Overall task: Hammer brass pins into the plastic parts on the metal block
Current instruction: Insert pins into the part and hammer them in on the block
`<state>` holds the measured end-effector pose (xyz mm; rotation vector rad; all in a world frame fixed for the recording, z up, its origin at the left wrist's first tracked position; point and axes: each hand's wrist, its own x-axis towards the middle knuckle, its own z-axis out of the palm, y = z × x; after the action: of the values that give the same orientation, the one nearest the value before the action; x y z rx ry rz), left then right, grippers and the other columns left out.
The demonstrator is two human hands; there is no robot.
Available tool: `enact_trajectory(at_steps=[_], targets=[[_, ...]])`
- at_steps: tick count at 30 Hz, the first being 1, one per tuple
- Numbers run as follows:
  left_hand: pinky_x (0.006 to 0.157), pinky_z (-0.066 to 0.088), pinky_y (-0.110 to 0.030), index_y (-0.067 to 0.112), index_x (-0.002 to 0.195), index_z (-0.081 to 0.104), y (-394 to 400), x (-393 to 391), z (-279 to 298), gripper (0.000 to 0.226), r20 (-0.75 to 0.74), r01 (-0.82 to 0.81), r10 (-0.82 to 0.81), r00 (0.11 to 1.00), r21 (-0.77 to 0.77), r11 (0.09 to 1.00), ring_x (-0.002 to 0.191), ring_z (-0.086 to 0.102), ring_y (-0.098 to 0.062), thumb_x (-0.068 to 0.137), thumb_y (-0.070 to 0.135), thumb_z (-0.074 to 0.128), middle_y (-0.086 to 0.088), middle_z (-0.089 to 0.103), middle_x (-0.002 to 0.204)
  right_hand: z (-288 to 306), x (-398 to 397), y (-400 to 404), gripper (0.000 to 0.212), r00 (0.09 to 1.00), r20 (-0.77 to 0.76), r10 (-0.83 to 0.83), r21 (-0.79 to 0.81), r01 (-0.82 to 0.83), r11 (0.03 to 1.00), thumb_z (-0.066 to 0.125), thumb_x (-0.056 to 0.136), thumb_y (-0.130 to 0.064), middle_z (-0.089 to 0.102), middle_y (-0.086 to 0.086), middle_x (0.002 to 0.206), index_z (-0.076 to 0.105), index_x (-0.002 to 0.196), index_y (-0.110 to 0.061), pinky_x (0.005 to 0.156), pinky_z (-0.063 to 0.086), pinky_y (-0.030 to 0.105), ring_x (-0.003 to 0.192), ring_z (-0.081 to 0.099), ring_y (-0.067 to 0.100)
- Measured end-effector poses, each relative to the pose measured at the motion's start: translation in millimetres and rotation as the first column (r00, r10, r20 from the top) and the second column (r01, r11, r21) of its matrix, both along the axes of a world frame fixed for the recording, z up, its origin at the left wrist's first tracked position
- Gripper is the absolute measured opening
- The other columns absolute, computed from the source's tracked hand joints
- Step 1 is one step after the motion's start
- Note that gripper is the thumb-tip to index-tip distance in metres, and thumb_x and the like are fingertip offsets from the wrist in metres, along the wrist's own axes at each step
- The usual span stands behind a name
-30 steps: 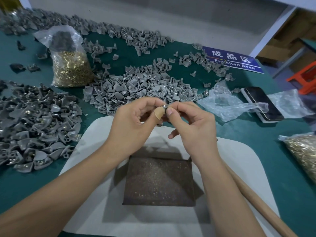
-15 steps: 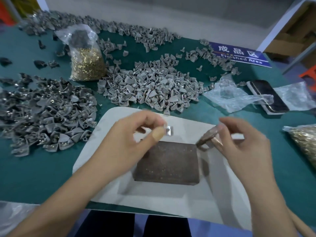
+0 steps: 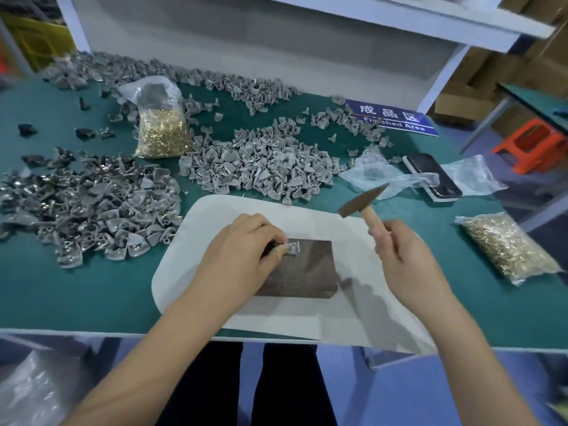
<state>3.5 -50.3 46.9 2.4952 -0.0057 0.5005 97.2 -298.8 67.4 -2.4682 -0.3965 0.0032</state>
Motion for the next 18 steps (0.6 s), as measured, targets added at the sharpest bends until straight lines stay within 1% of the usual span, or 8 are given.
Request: enact_trajectory(at_steps=[1,2,4,6,7,10,14,18], targets=[[0.081,0.047,-0.036,0.021,0.101,0.074,0,-2,0,0.012,0.0,-0.007,0.007,1.0,-0.004,1.0,0.1,0.054,-0.016,0.094,0.029,0.068,0.008,0.062,0.099,5,-6,4,0.042,0.999,-0.019,0.047,0.086,-0.045,0.995,0.033,0.093,-0.07,0.061,-0.003,0.079,0.054,0.094,-0.034,0.064,0.045,0.039,0.073,0.057,0.014],[0.079,0.047,-0.035,0.022,0.101,0.073,1,-4,-1,0.013,-0.006,-0.01,0.01,1.0,-0.009,1.0,0.101,0.054,-0.015,0.094,0.031,0.067,0.009,0.062,0.1,9,-13,8,0.037,0.995,-0.033,0.094,0.118,-0.089,0.989,0.037,0.094,-0.068,0.062,-0.004,0.082,0.058,0.099,-0.037,0.068,0.048,0.037,0.074,0.058,0.014],[0.078,0.048,-0.035,0.025,0.102,0.072,3,-5,-2,0.014,-0.018,-0.007,0.007,1.0,-0.017,1.0,0.103,0.053,-0.012,0.094,0.034,0.065,0.012,0.061,0.101,13,-25,14,0.03,0.984,-0.048,0.173,0.1,-0.168,0.981,0.042,0.099,-0.06,0.062,-0.004,0.084,0.061,0.105,-0.037,0.072,0.052,0.04,0.074,0.058,0.017],[0.08,0.049,-0.036,0.028,0.102,0.071,5,-5,-4,0.012,-0.032,-0.008,0.007,0.999,-0.037,0.999,0.104,0.052,-0.01,0.094,0.035,0.065,0.014,0.06,0.102,13,-35,17,0.03,0.975,-0.046,0.218,0.07,-0.215,0.974,0.045,0.102,-0.054,0.058,-0.001,0.075,0.062,0.101,-0.029,0.066,0.049,0.041,0.067,0.053,0.017],[0.081,0.05,-0.037,0.029,0.102,0.071,5,-5,-5,0.012,-0.039,-0.009,0.007,0.999,-0.051,0.999,0.104,0.052,-0.01,0.094,0.035,0.065,0.015,0.059,0.102,12,-39,20,0.029,0.972,-0.049,0.23,0.069,-0.227,0.971,0.045,0.102,-0.053,0.056,-0.002,0.071,0.061,0.097,-0.029,0.062,0.046,0.04,0.063,0.051,0.016],[0.082,0.051,-0.039,0.031,0.101,0.07,6,-5,-9,0.009,-0.052,-0.015,0.01,0.999,-0.102,0.995,0.103,0.052,-0.008,0.093,0.035,0.068,0.016,0.059,0.102,9,-48,27,0.024,0.969,-0.067,0.239,0.055,-0.236,0.97,0.044,0.1,-0.054,0.057,-0.01,0.066,0.057,0.088,-0.038,0.06,0.042,0.036,0.061,0.05,0.013],[0.081,0.05,-0.038,0.034,0.098,0.07,6,-4,-8,0.006,-0.057,-0.027,0.021,0.998,-0.118,0.993,0.1,0.051,-0.005,0.092,0.033,0.069,0.017,0.059,0.1,8,-49,33,0.025,0.977,-0.04,0.212,0.029,-0.211,0.977,0.045,0.102,-0.05,0.054,-0.014,0.065,0.058,0.091,-0.033,0.057,0.038,0.035,0.061,0.047,0.013],[0.081,0.051,-0.039,0.035,0.096,0.07,8,-3,-8,0.007,-0.061,-0.013,0.004,0.998,-0.144,0.989,0.098,0.052,-0.006,0.091,0.03,0.07,0.017,0.059,0.098,6,-48,35,0.027,0.98,-0.043,0.195,0.04,-0.194,0.98,0.045,0.102,-0.05,0.054,-0.009,0.066,0.061,0.095,-0.029,0.06,0.042,0.038,0.062,0.047,0.015]])
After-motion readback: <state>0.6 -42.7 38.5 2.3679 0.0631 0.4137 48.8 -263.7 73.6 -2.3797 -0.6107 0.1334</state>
